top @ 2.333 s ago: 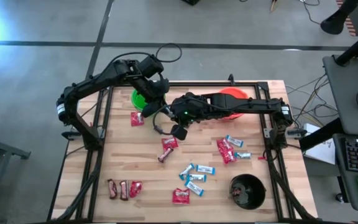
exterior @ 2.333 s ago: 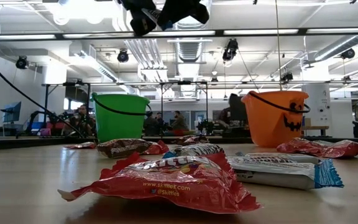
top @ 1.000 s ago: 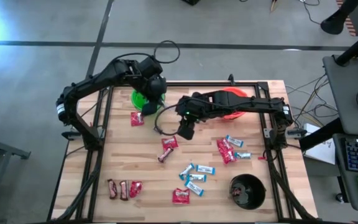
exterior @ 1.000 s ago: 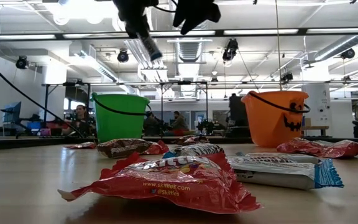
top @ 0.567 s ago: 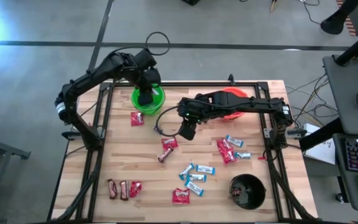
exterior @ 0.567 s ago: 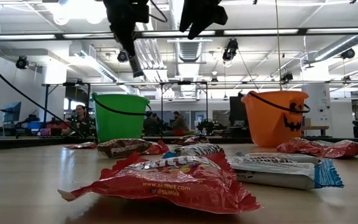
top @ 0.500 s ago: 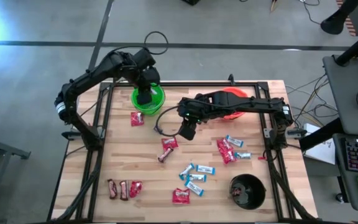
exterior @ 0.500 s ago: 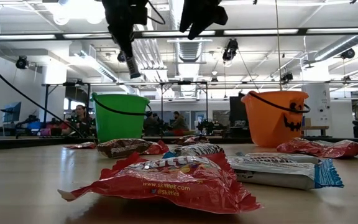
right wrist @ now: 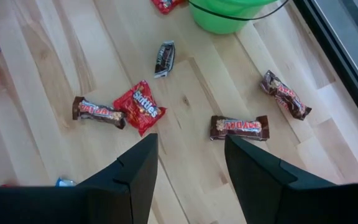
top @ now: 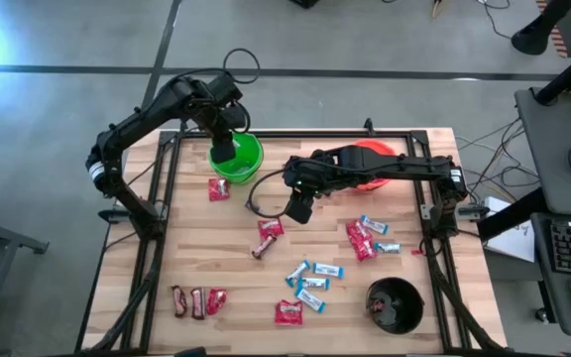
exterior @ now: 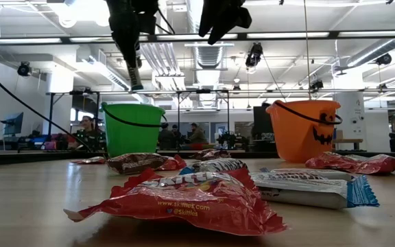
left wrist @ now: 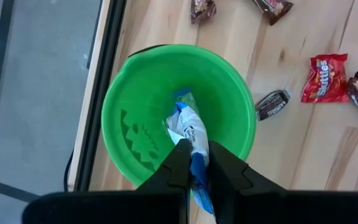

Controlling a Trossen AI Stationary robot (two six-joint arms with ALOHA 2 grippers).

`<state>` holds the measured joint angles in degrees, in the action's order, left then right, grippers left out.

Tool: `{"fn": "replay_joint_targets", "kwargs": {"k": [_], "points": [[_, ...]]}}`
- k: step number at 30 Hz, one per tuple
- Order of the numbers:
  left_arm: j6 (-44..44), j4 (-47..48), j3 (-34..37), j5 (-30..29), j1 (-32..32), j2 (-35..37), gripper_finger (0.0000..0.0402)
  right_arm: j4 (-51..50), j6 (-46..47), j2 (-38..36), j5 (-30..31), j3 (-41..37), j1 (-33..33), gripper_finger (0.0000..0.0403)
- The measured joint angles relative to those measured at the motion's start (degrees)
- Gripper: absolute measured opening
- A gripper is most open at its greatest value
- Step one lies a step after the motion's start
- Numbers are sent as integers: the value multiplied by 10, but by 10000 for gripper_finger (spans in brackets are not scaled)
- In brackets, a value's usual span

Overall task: Sort candy
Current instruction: Put the white candy into the green bucket, then put the red candy into the orange bucket

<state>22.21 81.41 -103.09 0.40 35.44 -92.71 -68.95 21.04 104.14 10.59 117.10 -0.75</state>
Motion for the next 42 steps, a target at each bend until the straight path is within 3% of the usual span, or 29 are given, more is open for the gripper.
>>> {"fn": "replay_joint_targets", "kwargs": {"k": [21, 36, 42], "points": [[11, 6, 0, 0, 0, 0, 101, -104, 34, 0, 0, -1, 6, 178], [15, 10, 0, 1, 0, 0, 106, -98, 8, 0, -5, -47, 63, 178], [33, 10, 0, 4, 0, 0, 106, -18, -25, 0, -21, -103, 91, 178]]}}
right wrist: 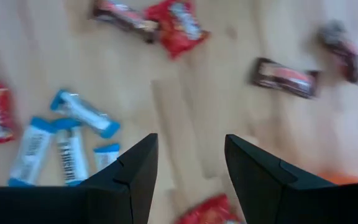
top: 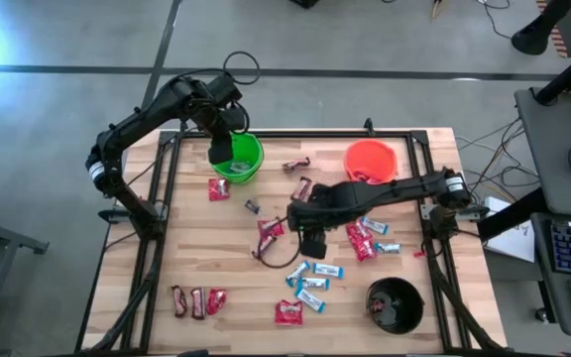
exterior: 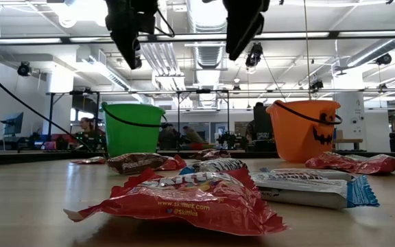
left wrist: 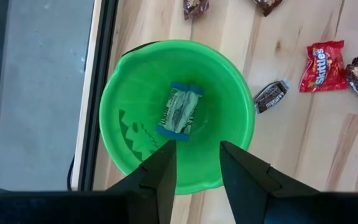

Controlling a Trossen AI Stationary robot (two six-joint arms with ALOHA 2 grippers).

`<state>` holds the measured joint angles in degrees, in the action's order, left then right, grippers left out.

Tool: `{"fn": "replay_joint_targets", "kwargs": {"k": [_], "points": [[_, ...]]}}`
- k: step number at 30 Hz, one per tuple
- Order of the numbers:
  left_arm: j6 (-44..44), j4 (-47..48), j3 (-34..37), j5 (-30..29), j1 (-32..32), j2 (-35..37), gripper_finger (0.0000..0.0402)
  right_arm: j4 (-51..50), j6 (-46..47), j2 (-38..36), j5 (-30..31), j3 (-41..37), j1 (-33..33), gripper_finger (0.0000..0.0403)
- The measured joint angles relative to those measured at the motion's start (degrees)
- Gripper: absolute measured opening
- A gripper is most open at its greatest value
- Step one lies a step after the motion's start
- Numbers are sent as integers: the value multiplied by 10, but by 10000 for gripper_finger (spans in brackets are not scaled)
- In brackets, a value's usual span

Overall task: Sort candy
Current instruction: Put the red candy into the orange bucket

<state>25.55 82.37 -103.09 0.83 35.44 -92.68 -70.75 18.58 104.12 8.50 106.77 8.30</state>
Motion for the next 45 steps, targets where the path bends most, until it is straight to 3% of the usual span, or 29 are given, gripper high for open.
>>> {"fn": "replay_joint_targets", "kwargs": {"k": [7, 28, 32, 38, 45], "points": [[5, 0, 0, 14, 0, 0, 106, 87, -2, 0, -14, -52, 15, 178], [4, 5, 0, 14, 0, 0, 106, 116, 1, 0, -36, -64, 16, 178], [4, 5, 0, 14, 0, 0, 106, 89, 71, 0, -30, -64, 14, 178], [4, 5, 0, 14, 0, 0, 106, 13, 279, 0, 37, -75, 5, 178], [4, 4, 0, 14, 0, 0, 106, -14, 404, 0, 27, -153, 3, 178]]}}
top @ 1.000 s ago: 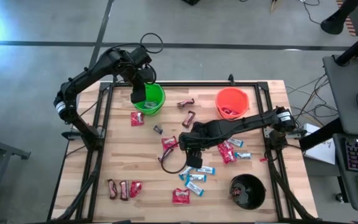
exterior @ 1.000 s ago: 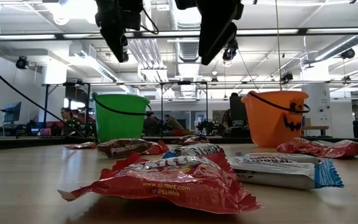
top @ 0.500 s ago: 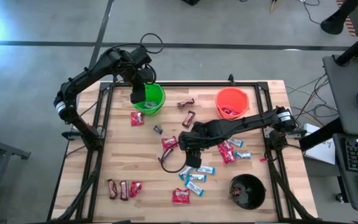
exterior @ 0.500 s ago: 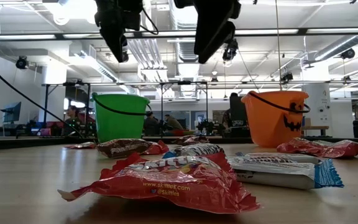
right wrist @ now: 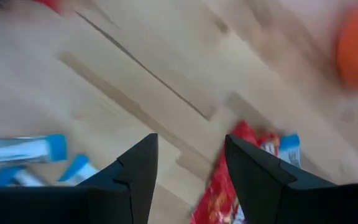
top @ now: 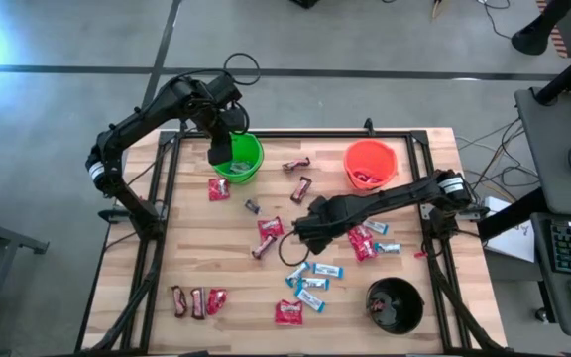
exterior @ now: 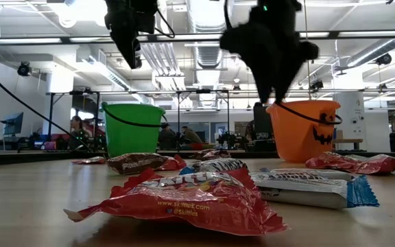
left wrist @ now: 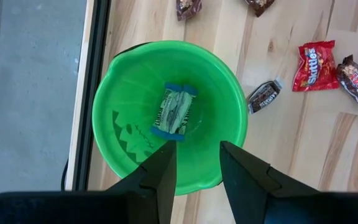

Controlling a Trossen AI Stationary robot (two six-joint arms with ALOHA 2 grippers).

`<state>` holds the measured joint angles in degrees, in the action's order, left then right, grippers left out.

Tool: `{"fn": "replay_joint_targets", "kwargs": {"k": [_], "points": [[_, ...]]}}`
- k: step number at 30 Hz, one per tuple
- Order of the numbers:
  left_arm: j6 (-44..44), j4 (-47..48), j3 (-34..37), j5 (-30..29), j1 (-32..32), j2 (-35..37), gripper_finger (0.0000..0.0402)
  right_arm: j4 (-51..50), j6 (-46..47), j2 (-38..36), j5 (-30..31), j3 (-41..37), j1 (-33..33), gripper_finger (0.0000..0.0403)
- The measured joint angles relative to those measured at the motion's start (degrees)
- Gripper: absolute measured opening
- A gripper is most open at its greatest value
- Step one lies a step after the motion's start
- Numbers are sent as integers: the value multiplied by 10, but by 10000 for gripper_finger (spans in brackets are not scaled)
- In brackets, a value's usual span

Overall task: Sort candy
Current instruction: Put the red candy into the orange bucket

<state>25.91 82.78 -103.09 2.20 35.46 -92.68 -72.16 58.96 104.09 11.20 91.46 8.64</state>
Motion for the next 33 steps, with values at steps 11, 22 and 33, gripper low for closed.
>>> {"fn": "replay_joint_targets", "kwargs": {"k": [11, 22, 33], "points": [[6, 0, 0, 0, 0, 0, 106, 2, 61, 0, -3, -74, 3, 178], [6, 1, 0, -1, 0, 0, 106, 43, 115, -59, -21, -149, 3, 178], [6, -2, 0, -1, 0, 0, 106, 114, 122, -159, -22, -254, 1, 178]]}}
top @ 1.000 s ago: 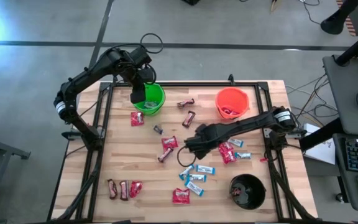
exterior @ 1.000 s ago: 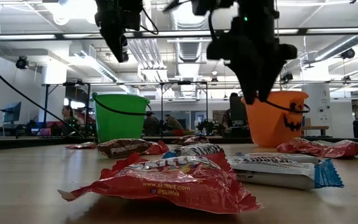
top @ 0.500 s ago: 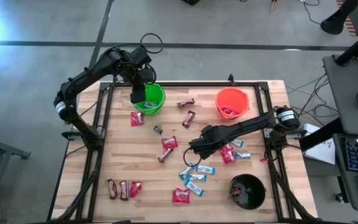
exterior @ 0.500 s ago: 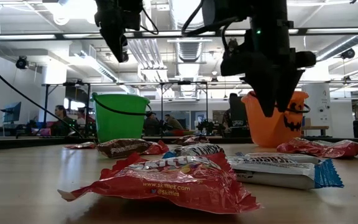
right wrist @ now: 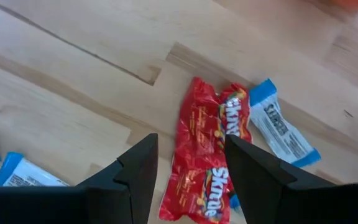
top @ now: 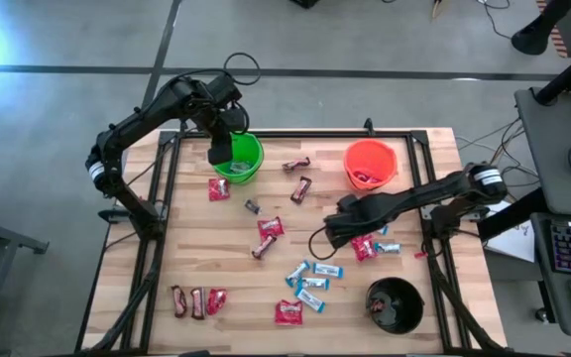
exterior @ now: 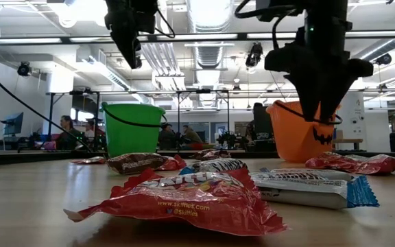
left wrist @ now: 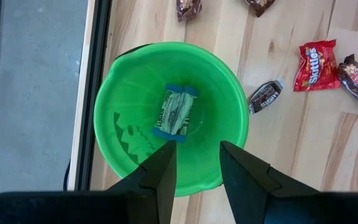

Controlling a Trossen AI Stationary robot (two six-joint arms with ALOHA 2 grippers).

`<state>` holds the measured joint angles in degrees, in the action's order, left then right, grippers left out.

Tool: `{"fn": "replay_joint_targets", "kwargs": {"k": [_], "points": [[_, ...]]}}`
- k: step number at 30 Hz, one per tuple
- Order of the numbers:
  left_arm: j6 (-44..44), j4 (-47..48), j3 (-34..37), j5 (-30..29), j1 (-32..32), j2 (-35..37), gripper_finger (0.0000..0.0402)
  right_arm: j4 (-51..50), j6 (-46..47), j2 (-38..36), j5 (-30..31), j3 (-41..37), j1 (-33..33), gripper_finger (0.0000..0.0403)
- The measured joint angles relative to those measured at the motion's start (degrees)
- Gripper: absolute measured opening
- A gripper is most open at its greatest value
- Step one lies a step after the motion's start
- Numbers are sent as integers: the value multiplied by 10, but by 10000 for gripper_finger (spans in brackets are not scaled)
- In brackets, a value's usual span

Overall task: Sort candy
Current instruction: Put the red candy into the orange bucket

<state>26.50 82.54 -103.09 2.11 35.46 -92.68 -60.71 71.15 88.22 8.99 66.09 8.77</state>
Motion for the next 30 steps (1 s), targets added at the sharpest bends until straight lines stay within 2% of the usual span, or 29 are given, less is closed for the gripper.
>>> {"fn": "replay_joint_targets", "kwargs": {"k": [12, 21, 30], "points": [[0, -3, 0, 0, 0, 0, 106, 44, 4, -9, -18, -79, -15, 178], [0, -5, 0, 0, 0, 0, 106, 104, 2, -9, -30, -107, -16, 178], [0, -5, 0, 0, 0, 0, 106, 110, 10, -9, -30, -126, -24, 178]]}}
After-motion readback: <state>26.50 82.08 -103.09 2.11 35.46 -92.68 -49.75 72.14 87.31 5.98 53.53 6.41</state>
